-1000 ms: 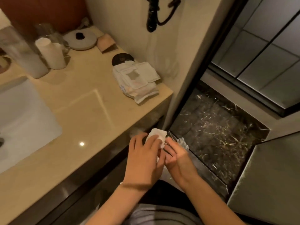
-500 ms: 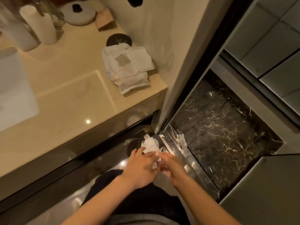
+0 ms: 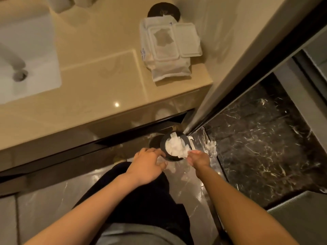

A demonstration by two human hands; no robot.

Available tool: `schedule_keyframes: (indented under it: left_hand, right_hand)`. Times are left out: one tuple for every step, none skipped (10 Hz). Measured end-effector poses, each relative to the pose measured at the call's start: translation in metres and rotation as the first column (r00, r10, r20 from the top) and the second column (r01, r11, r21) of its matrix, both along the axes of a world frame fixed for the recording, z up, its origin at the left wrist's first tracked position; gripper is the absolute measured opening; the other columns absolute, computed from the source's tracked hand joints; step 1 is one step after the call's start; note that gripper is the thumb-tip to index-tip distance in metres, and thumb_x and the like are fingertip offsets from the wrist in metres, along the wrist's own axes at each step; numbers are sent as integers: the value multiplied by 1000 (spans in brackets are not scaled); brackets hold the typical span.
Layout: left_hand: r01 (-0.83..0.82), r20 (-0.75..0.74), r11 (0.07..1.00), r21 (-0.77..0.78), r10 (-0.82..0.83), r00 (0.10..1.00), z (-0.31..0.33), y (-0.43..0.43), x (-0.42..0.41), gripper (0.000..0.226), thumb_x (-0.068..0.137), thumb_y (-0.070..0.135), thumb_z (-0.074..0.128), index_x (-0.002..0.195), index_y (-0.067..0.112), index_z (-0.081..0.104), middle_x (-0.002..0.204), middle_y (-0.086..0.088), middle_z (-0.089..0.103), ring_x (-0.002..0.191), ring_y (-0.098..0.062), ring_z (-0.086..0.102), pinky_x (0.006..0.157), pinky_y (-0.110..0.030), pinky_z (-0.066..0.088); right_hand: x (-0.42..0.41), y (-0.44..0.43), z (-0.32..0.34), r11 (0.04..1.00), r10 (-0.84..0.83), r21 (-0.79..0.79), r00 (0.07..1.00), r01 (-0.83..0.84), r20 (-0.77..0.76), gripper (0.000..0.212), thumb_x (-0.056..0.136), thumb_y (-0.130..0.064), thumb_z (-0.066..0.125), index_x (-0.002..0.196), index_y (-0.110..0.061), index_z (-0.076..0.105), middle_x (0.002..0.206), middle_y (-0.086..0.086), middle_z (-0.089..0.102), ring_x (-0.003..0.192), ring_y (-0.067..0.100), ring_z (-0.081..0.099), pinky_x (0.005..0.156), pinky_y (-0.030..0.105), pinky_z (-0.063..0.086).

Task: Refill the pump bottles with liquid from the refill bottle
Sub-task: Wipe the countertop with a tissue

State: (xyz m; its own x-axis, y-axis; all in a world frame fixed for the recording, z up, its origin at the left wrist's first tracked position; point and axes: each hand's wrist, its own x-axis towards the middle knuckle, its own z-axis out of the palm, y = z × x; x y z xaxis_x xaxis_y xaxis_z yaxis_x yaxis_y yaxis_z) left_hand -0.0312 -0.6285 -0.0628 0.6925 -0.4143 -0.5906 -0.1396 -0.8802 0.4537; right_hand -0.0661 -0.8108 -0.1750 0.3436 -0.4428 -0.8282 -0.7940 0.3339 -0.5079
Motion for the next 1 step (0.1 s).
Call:
schedule_keyframes:
  left_hand:
    - [-36,4,999,-27,36,999,-3,2,-1,33,91,39,51,123,29,54,136,5,48,130,-21,34,108,-36,26]
  right_hand:
    - [10,-4,-10,999,47,14,998,-48,45,8,82,-3,68,89,-5,63,100,21,65,90,28,63,89,38,52]
